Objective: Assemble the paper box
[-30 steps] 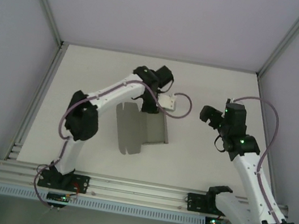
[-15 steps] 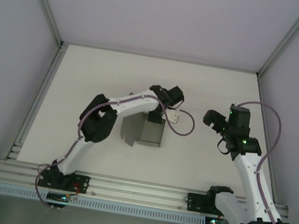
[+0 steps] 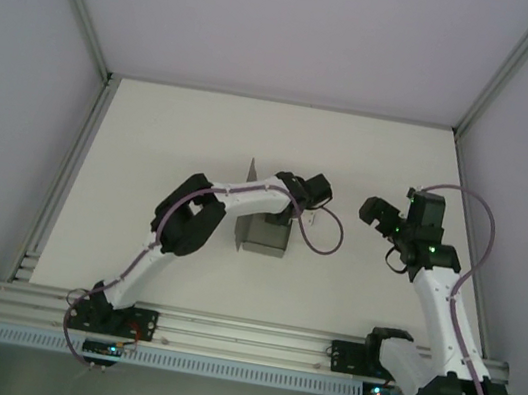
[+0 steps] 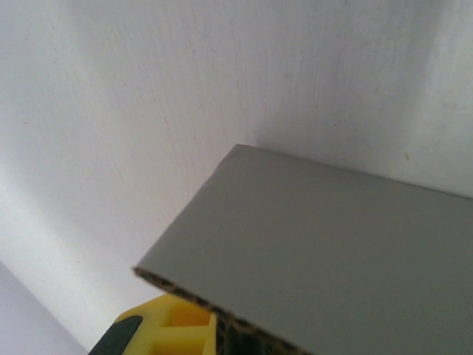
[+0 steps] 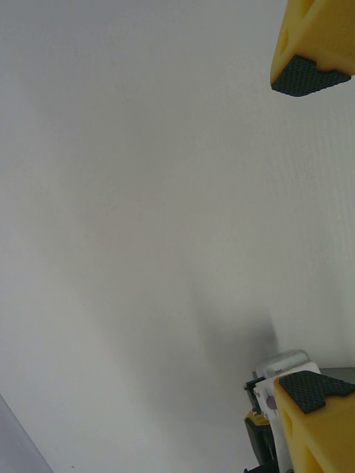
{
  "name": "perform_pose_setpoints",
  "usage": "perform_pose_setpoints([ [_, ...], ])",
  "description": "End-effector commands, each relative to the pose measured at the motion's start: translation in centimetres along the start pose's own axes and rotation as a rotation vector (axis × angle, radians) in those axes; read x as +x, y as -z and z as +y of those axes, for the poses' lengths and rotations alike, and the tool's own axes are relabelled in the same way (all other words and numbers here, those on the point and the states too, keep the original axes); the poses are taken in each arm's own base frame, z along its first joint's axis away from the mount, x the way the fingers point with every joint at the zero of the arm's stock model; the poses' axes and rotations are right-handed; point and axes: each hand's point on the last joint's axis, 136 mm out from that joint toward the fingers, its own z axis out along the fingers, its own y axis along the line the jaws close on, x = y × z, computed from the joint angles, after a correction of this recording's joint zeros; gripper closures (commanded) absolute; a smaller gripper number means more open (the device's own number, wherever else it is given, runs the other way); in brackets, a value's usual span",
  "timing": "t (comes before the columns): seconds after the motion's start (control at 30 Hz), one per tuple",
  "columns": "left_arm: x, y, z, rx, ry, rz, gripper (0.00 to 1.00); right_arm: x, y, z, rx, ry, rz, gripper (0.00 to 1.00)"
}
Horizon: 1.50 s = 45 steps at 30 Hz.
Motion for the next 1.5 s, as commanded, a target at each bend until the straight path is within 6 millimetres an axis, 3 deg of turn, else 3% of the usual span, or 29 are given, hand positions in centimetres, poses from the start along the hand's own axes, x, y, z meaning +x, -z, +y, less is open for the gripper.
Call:
perform_pose_setpoints([
  [0.0, -0.9, -4.1, -4.3, 0.133, 0.043, -0.032, 0.92, 0.2, 0.1, 0.2, -0.030, -0.017, -0.001, 0.02],
  [0.1, -0.7, -1.8, -1.9, 0.111, 0.076, -0.085, 0.71, 0.3, 0.2, 0.2, -0.040, -0.019, 0.005, 0.01],
  [0.3, -0.9, 4.9, 2.9, 0.099, 0.136, -0.252, 0.50, 0.7, 0.2, 0.9, -0.084, -0.020, 0.020, 0.01],
  [0.47, -0.4, 9.4, 4.0, 0.119, 0.107, -0.355, 0.31, 0.5, 0.5, 1.6, -0.123, -0.009, 0.019, 0.01],
  [0.5, -0.3, 10.2, 3.8, 0.132, 0.099, -0.372, 0.19, 0.4, 0.5, 1.7, -0.127, -0.002, 0.016, 0.01],
  [0.53, -0.1, 11.0, 3.7, 0.145, 0.092, -0.391, 0.00, 0.2, 0.6, 1.8, -0.130, 0.016, 0.008, 0.01],
  [0.6, 0.0, 12.6, 3.8, 0.165, 0.099, -0.443, 0.00, -0.3, 0.6, 2.1, -0.137, 0.065, -0.012, 0.02],
  [0.7, 0.6, 16.0, 6.1, 0.172, 0.225, -0.572, 0.00, -0.8, 0.4, 3.4, -0.202, 0.125, -0.027, 0.01],
  [0.77, 2.0, 18.5, 9.1, 0.154, 0.385, -0.685, 0.01, -0.6, 0.0, 5.4, -0.290, 0.214, -0.022, 0.01],
  [0.87, 6.5, 20.9, 14.2, 0.081, 0.724, -0.811, 0.00, 0.6, -0.8, 9.4, -0.395, 0.422, 0.026, 0.01],
  [0.93, 11.0, 20.9, 16.5, 0.027, 1.001, -0.834, 0.00, 2.2, -2.1, 12.1, -0.418, 0.600, 0.092, 0.01],
  [1.0, 16.0, 19.5, 16.7, 0.005, 1.270, -0.803, 0.00, 4.1, -3.7, 14.8, -0.437, 0.790, 0.173, 0.02],
  [1.1, 22.0, 16.1, 13.9, -0.001, 1.564, -0.733, 0.00, 6.5, -6.6, 17.8, -0.482, 1.005, 0.265, 0.04],
  [1.2, 26.4, 13.7, 10.3, -0.006, 1.750, -0.681, 0.00, 8.5, -9.1, 19.8, -0.551, 1.154, 0.346, 0.10],
  [1.3, 29.0, 12.1, 7.1, 0.011, 1.852, -0.615, 0.01, 10.1, -11.4, 20.7, -0.568, 1.225, 0.431, 0.14],
  [1.47, 29.1, 10.5, 4.8, 0.056, 1.859, -0.552, 0.00, 11.2, -14.1, 20.6, -0.511, 1.246, 0.516, 0.21],
])
